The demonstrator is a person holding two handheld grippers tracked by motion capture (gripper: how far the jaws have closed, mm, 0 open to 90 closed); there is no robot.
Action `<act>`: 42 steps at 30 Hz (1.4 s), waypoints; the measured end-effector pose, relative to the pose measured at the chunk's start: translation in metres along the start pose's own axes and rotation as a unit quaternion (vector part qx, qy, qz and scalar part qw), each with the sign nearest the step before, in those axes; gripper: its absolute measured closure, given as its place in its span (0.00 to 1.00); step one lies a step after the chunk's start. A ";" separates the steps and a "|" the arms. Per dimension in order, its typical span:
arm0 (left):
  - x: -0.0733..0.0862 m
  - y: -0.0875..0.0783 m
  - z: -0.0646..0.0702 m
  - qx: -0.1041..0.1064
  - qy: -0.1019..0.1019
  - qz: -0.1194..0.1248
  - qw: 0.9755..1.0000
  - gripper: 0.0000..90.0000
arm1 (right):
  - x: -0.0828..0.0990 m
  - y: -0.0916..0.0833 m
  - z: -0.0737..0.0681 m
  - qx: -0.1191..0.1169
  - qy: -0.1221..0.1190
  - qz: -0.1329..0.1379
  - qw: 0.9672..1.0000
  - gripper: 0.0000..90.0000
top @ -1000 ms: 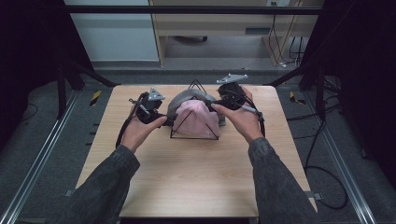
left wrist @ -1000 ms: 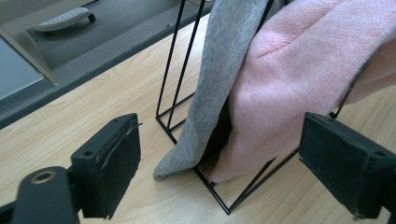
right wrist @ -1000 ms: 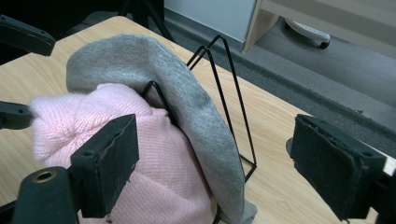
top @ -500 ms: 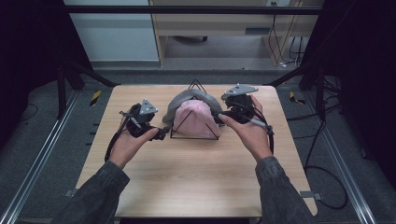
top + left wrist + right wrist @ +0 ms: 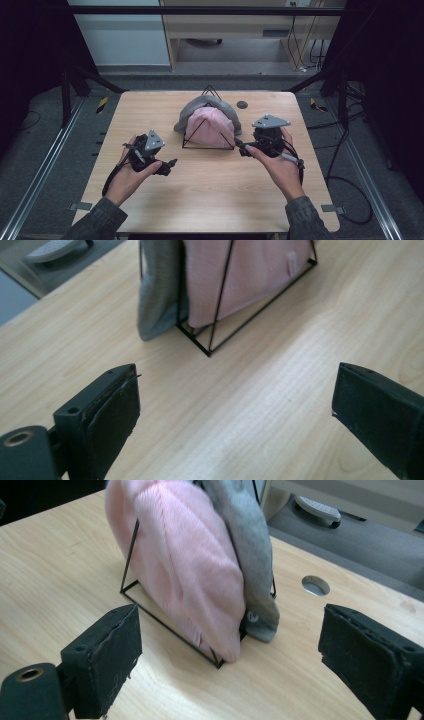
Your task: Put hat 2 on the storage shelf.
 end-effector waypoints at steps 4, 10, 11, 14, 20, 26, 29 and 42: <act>0.011 0.002 0.007 0.010 0.002 -0.004 1.000 0.05 | 0.011 0.000 0.000 -0.002 -0.001 -0.006 1.000 0.11; 0.030 0.009 0.011 0.014 0.007 -0.018 1.000 0.05 | 0.038 0.004 -0.001 -0.007 0.001 -0.023 1.000 0.10; 0.034 0.010 0.011 0.012 0.007 -0.022 1.000 0.05 | 0.044 0.005 -0.002 -0.008 0.001 -0.029 1.000 0.10; 0.044 0.014 0.012 0.020 0.004 -0.034 0.999 0.05 | 0.059 0.009 -0.003 -0.013 0.003 -0.044 0.999 0.10; 0.061 0.021 0.009 0.026 -0.006 -0.052 0.998 0.05 | 0.082 0.016 -0.006 -0.027 0.006 -0.075 0.997 0.10; 0.075 0.029 0.003 0.034 -0.018 -0.078 0.996 0.05 | 0.100 0.028 -0.011 -0.040 0.016 -0.097 0.994 0.10; 0.081 0.031 0.000 0.039 -0.028 -0.085 0.995 0.05 | 0.107 0.032 -0.011 -0.044 0.025 -0.104 0.993 0.10; 0.098 0.044 -0.003 0.050 -0.049 -0.116 0.991 0.05 | 0.134 0.051 -0.015 -0.059 0.046 -0.153 0.985 0.10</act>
Point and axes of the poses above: each handheld gripper's, and its own axes: y roughly forward along the jaws, x roughly out of its underside, z roughly to its right, the point moved 4 cm from there along y, roughly forward along the jaws, and after that the axes turned 1 degree about -y, right-handed, at the moved point
